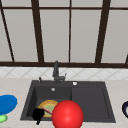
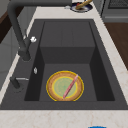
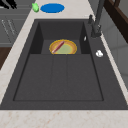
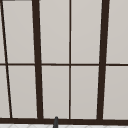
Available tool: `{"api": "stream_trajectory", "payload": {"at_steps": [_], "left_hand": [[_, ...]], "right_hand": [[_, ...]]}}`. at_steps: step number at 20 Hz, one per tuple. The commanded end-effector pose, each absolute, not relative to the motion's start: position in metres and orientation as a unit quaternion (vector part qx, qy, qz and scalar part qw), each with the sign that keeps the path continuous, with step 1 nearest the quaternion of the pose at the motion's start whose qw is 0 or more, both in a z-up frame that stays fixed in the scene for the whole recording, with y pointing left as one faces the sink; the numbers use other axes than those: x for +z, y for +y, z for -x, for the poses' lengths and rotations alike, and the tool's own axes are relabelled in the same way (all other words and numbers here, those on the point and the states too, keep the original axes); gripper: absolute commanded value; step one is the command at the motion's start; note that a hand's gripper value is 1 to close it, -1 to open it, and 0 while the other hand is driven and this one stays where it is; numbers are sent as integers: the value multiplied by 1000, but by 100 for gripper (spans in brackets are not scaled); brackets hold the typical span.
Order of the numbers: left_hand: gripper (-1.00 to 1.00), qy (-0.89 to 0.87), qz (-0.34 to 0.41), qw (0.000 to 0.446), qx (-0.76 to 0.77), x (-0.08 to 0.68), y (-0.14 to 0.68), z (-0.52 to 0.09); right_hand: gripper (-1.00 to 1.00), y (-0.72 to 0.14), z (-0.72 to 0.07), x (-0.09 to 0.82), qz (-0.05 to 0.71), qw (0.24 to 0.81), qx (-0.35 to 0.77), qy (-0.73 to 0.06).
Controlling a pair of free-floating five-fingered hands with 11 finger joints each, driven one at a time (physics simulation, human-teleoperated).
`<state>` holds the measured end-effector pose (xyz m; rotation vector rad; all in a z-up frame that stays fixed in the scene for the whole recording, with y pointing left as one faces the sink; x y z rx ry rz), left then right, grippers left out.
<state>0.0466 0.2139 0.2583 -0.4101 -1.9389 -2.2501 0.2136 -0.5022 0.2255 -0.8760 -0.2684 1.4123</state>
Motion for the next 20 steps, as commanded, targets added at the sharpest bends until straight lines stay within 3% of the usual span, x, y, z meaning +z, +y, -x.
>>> {"api": "stream_trajectory", "payload": {"at_steps": [1, 12, 20], "left_hand": [[0, -645, 136, 72, -749, 258, 214, -47], [0, -645, 136, 72, -749, 258, 214, -47], [0, -645, 136, 72, -749, 258, 214, -47]], "right_hand": [[-100, -502, -221, 225, 336, 679, 646, -89], [-100, -509, -248, 234, 228, 702, 674, -20], [-100, -532, -267, 268, 211, 720, 658, -54]]}}
